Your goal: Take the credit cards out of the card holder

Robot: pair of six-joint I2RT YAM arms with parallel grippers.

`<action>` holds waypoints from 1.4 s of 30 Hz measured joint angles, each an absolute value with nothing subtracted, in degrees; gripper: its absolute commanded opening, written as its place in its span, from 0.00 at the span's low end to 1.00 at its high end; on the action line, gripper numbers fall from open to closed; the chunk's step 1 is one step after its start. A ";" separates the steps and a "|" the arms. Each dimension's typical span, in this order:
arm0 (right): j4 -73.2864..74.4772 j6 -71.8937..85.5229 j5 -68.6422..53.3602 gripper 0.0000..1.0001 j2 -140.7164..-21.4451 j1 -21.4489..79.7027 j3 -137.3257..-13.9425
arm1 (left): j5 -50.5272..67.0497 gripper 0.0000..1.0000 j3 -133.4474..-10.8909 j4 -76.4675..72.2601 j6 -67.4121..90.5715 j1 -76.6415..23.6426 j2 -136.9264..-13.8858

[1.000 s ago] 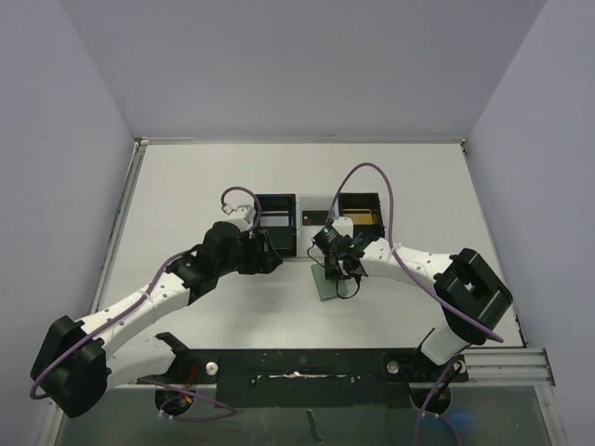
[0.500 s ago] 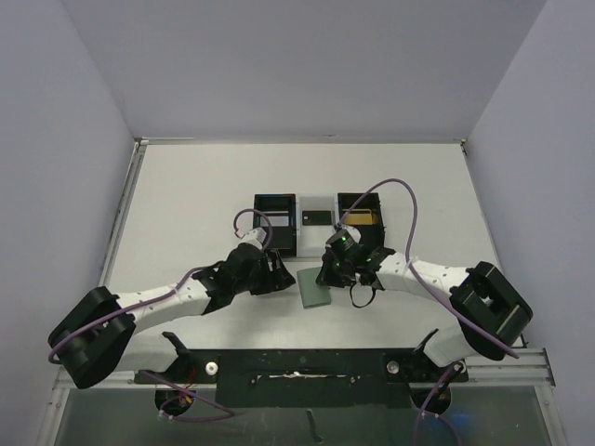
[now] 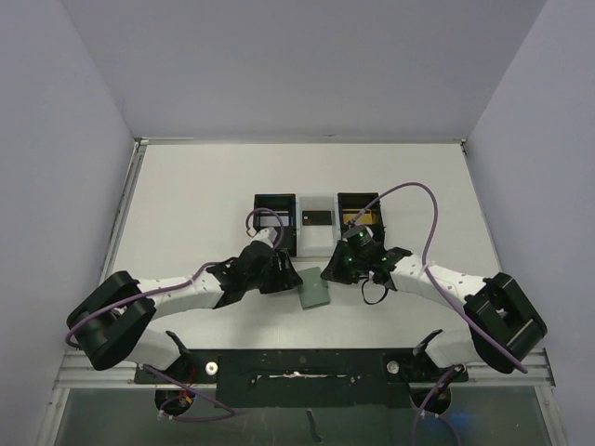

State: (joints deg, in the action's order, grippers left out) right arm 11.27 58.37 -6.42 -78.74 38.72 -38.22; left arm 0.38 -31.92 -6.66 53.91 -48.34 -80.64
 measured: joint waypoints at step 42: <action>16.27 43.55 -6.31 0.86 -79.35 39.86 -41.95 | -17.04 0.81 -26.61 1.08 55.20 -48.25 -58.76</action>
